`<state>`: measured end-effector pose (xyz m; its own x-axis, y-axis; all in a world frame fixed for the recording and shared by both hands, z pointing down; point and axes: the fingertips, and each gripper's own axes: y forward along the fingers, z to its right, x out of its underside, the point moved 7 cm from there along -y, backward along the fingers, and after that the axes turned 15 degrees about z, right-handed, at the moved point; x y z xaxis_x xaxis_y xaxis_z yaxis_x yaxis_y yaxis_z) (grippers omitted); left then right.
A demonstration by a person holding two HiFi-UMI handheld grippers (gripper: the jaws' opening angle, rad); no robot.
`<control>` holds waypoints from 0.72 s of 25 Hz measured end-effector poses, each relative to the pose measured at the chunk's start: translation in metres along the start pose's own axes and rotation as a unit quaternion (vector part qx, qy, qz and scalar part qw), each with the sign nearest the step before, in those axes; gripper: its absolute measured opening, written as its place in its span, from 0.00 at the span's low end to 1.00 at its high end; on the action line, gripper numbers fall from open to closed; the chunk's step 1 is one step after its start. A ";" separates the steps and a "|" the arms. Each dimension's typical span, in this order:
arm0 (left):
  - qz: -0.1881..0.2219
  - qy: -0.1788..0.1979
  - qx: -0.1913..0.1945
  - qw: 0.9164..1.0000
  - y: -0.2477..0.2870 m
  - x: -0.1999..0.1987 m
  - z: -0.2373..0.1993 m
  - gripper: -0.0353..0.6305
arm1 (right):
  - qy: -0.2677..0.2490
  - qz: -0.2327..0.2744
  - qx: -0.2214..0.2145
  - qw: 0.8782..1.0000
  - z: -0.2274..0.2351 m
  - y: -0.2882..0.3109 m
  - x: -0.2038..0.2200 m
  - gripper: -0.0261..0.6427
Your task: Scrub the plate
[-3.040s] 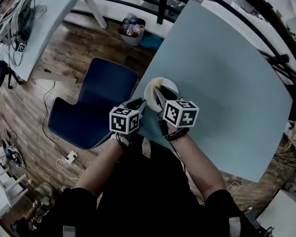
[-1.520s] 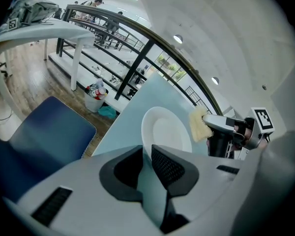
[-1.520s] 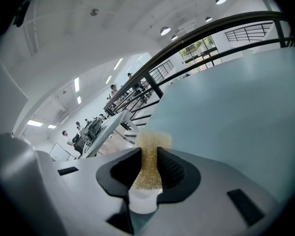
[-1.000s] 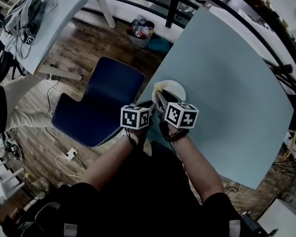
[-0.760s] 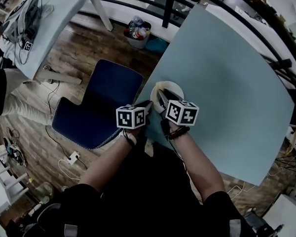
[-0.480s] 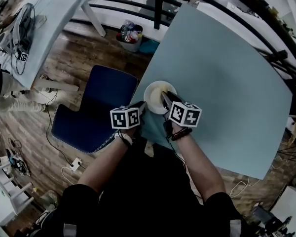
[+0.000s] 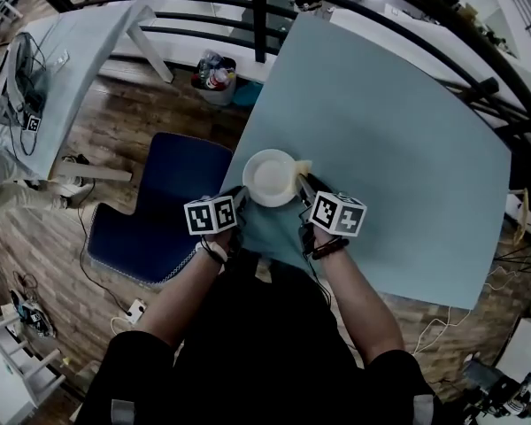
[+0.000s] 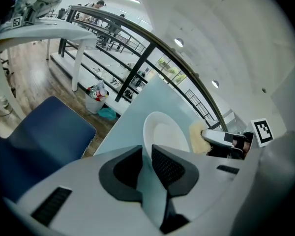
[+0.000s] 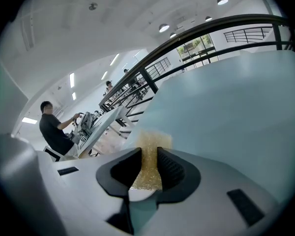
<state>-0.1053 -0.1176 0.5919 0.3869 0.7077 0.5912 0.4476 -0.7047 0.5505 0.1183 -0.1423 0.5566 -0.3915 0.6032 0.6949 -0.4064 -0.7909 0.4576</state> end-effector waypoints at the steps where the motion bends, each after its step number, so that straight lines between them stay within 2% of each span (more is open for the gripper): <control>1: 0.001 0.000 0.001 1.000 0.000 0.000 0.001 0.15 | -0.001 0.001 -0.001 1.000 -0.001 0.000 -0.001 0.19; 6: 0.011 -0.008 0.010 1.000 0.000 -0.001 0.000 0.15 | -0.010 -0.010 -0.026 1.000 -0.023 0.012 0.002 0.19; 10: 0.019 -0.021 0.026 0.999 0.000 0.003 -0.003 0.15 | -0.018 -0.033 -0.059 0.998 -0.053 0.032 0.015 0.19; 13: 0.021 -0.018 0.035 0.999 0.001 0.002 -0.003 0.15 | -0.023 -0.054 -0.081 0.995 -0.073 0.050 0.028 0.19; 18: 0.031 -0.022 0.037 0.999 -0.004 0.001 -0.008 0.15 | -0.016 -0.071 -0.096 0.993 -0.093 0.070 0.045 0.19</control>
<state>-0.1133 -0.1145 0.5956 0.4491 0.6662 0.5953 0.4800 -0.7419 0.4681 -0.0052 -0.1608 0.5685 -0.2947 0.7008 0.6497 -0.6064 -0.6626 0.4397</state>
